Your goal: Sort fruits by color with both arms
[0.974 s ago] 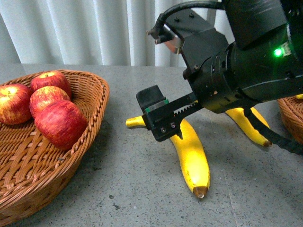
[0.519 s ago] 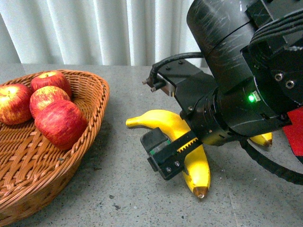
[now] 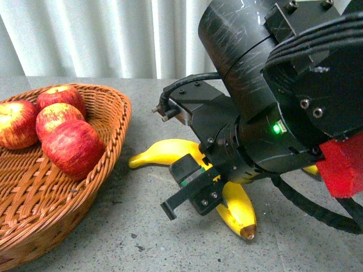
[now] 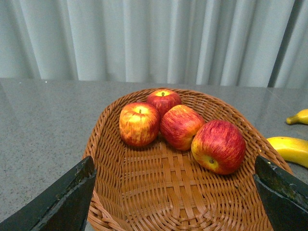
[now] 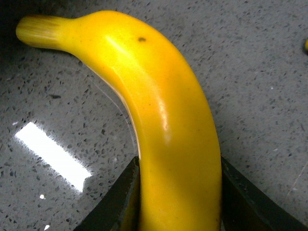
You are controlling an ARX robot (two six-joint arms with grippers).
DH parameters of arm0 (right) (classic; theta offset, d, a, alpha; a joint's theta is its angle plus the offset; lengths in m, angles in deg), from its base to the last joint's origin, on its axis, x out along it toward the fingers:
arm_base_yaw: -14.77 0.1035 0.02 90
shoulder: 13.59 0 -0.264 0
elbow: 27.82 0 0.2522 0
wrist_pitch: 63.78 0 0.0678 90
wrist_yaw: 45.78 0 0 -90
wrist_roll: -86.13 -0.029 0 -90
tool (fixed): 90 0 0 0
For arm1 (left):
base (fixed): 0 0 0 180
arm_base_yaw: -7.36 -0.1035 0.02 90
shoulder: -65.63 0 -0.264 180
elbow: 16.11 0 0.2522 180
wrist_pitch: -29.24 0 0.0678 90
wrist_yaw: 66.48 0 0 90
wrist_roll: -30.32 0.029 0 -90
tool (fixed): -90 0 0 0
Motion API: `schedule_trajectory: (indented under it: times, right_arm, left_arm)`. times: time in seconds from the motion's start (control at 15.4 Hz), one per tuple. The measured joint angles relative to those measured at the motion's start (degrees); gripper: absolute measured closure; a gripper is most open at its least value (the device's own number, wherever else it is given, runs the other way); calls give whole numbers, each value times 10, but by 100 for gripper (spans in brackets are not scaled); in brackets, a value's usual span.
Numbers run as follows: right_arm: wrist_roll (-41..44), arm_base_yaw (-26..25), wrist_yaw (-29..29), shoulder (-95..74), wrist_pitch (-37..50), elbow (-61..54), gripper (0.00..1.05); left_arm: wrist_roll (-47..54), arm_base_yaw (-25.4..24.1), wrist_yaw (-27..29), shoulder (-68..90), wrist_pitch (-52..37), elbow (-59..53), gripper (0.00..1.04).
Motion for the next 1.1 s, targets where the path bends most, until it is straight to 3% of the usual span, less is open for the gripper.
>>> schedule_trajectory:
  times: [0.06,0.13,0.32,0.58,0.78,1.1]
  right_arm:
    - [-2,-9,-5,4,-3,10,66]
    - [-5,-23,-8,10,-4,17,68]
    - [-15,-67,-15,51,8,43,69]
    - [-65,-143,-121,137,65,42,69]
    - [-68,-238,-172,178,88,19,69]
    - [65,-384,-191,178,114,-49,69]
  left_arm:
    - [0,0,0,0,0,0,7]
    - [0,0,0,0,0,0,7]
    - [0,0,0,0,0,0,7]
    - [0,0,0,0,0,0,7]
    - [0,0,0,0,0,0,7]
    - [0,0,0,0,0,0,7]
